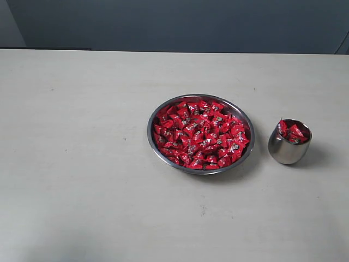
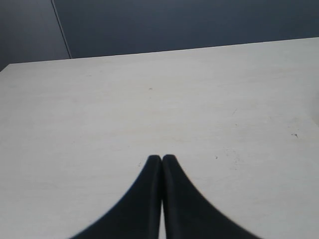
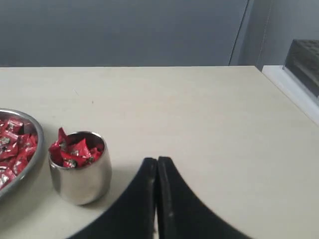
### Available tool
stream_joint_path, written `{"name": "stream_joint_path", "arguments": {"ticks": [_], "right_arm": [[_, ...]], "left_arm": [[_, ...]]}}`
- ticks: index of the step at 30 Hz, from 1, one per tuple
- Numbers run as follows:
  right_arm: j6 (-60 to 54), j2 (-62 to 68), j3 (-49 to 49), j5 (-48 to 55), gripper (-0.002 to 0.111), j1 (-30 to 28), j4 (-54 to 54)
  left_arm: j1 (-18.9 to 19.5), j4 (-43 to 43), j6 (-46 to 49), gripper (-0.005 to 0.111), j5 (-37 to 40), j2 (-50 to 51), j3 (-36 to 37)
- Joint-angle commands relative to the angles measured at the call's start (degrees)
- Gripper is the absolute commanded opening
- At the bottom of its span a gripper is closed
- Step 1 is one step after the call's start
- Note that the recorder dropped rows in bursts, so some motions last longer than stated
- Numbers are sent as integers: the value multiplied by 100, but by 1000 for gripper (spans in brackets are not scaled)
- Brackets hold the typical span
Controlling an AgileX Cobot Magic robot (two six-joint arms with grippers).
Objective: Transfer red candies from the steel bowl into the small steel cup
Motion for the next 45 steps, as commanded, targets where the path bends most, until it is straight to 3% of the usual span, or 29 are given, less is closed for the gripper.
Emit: {"name": "stream_joint_path", "arguments": {"ticks": [1,45], "right_arm": [[-3,-289,301,-12,-1,-31,-62],[-23,-729,456,254,-1,-35,-161]], "left_arm": [[-28,11,-11,0,-55,-27,11],[-28,11,-11,0,-55,-27,11]]}}
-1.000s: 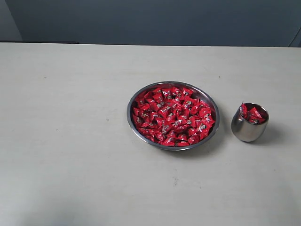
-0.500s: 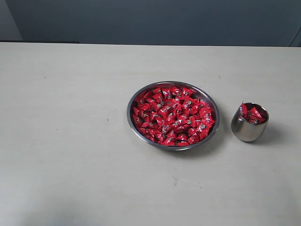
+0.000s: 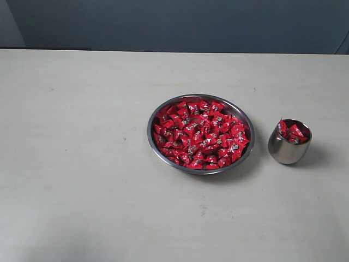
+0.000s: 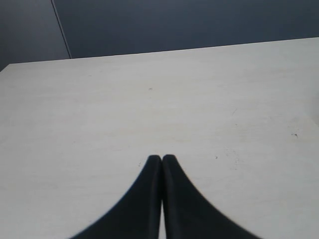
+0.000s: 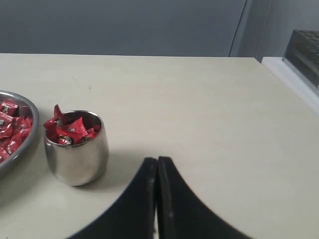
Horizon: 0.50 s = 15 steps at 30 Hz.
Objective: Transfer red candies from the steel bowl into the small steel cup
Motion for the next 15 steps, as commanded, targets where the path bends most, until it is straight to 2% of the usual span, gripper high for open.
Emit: {"name": "stream_joint_path", "arguments": {"ticks": [1,15], "right_arm": [[-10,-29,19,-15,-1,-35,-58],[-10,-29,19,-18,-1,-35,-24]], "left_arm": [[-28,11,-11,0,-55,-27,11],[-28,11,-11,0,-55,-27,11]]}}
